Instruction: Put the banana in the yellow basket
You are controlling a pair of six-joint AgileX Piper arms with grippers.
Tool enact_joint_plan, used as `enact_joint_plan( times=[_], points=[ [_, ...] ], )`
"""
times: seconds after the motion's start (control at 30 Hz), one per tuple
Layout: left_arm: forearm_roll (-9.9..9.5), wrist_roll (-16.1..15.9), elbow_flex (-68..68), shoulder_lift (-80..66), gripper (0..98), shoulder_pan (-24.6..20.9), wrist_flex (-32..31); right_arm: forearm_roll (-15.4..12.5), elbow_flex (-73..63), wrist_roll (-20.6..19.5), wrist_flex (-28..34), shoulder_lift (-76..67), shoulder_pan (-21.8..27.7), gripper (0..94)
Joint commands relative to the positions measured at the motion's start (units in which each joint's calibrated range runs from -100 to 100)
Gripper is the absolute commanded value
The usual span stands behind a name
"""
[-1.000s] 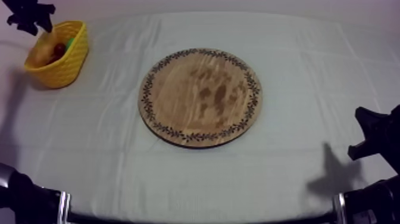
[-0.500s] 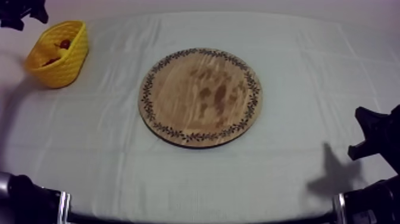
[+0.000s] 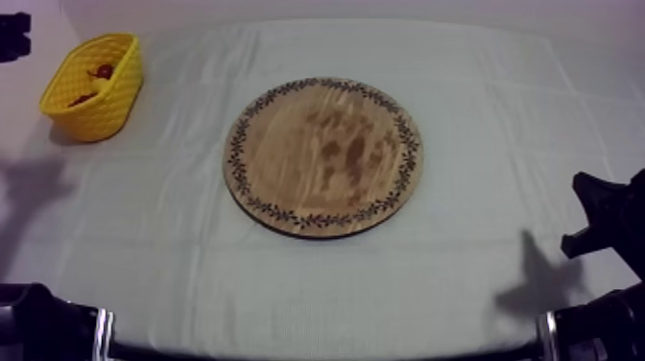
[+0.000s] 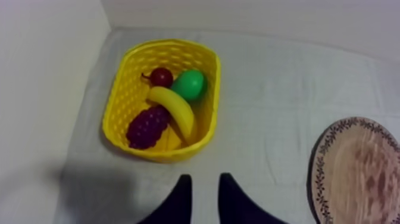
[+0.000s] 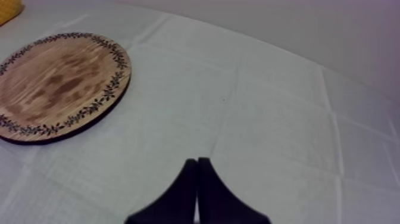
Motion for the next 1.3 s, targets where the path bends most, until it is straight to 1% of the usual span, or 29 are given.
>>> enact_joint_plan(
  times=[0.0,0.1,0.27,0.43,0.5,0.7,0.77,0.97,1.07,1.17,1.27],
  points=[
    [0.29,-0.17,11.13,-12.2,4.5,0.19,-4.13,0.0,-0.03,0.01,0.01,0.03,0.01,0.2],
    [0.53,0.15,20.53,-19.82,1.6,1.25,-9.95,0.0,-0.03,0.01,0.01,0.03,0.01,0.2],
    [0.97,1.33,37.66,-32.46,0.3,3.56,-20.44,0.0,-0.03,0.01,0.01,0.03,0.01,0.2],
    [1.58,1.95,51.17,-43.0,0.1,4.38,-27.05,0.0,-0.03,0.0,0.01,0.03,0.01,0.2],
    [1.68,2.04,54.99,-46.27,0.0,4.47,-28.76,0.0,-0.03,0.0,0.01,0.03,0.01,0.2],
    [1.85,0.99,63.85,-55.2,0.0,4.97,-32.59,0.0,-0.03,0.0,0.01,0.03,0.01,0.2],
    [1.57,0.78,64.95,-57.49,0.0,5.22,-32.67,0.0,-0.03,0.01,0.01,0.03,0.01,0.2],
    [0.38,1.45,65.54,-60.7,0.0,5.99,-31.37,0.0,-0.03,0.01,0.01,0.03,0.01,0.2],
    [0.01,3.19,65.68,-62.04,0.0,6.77,-31.61,0.0,-0.03,0.01,0.01,0.03,0.01,0.2],
    [-2.16,7.48,67.08,-63.07,0.0,6.84,-35.87,0.0,-0.03,0.01,0.01,0.03,0.01,0.2],
    [-3.2,9.79,67.77,-63.55,0.1,6.54,-38.55,0.0,-0.03,0.01,0.01,0.03,0.01,0.2]
  ],
)
